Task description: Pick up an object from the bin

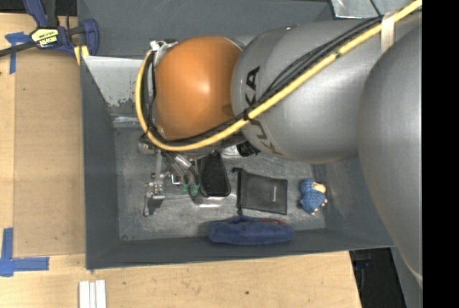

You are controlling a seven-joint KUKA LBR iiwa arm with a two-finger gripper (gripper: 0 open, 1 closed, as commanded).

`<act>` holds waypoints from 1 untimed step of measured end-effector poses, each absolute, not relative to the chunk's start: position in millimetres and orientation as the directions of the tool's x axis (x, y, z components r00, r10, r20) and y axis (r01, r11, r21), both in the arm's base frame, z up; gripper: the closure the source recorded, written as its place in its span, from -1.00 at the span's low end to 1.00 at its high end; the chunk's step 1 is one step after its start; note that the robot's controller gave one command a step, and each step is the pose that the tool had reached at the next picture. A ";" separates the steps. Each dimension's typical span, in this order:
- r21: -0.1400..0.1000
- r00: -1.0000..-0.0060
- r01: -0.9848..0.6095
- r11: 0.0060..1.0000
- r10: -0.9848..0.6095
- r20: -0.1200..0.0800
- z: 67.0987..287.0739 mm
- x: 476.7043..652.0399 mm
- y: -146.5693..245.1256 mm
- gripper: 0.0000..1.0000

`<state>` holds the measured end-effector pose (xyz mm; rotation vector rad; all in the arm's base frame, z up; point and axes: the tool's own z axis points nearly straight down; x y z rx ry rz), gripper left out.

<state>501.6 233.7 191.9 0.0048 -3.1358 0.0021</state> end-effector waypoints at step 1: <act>0.004 -0.970 -0.245 0.970 -0.245 -0.005 72.9 579.9 165.5 -1.00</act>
Offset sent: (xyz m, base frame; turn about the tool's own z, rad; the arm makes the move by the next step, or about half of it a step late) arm 0.0758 -0.0686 -0.1219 -0.2463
